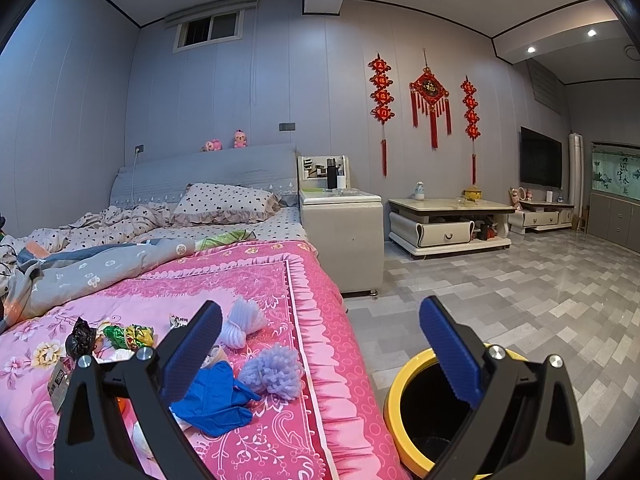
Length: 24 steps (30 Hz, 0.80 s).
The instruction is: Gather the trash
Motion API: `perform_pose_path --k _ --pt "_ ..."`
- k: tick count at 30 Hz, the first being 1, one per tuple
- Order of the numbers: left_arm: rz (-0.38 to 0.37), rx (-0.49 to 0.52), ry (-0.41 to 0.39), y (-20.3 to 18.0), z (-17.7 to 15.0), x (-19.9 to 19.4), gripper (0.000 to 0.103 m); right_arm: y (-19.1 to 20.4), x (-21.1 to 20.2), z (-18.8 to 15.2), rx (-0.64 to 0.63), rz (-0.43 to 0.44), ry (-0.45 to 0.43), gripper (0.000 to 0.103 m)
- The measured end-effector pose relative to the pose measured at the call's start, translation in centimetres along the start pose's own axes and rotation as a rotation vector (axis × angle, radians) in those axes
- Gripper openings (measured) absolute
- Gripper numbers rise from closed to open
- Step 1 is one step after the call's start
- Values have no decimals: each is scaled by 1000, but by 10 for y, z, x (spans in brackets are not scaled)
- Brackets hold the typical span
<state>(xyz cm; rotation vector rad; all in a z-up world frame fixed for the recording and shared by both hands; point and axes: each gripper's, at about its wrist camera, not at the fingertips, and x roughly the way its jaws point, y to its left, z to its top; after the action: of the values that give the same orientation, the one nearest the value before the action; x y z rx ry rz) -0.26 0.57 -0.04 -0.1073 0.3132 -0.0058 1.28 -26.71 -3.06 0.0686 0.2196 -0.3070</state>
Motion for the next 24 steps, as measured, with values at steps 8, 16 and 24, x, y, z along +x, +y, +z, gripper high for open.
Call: perform_pose_path --k 8,16,24 --pt "1 0 1 0 0 0 95 -2 0 -1 -1 3 6 95" --pt "0 -1 1 -1 -2 0 95 -3 -2 -3 0 3 6 95" --pt "1 -1 7 -2 -5 2 95 -2 -1 -1 0 2 11 95"
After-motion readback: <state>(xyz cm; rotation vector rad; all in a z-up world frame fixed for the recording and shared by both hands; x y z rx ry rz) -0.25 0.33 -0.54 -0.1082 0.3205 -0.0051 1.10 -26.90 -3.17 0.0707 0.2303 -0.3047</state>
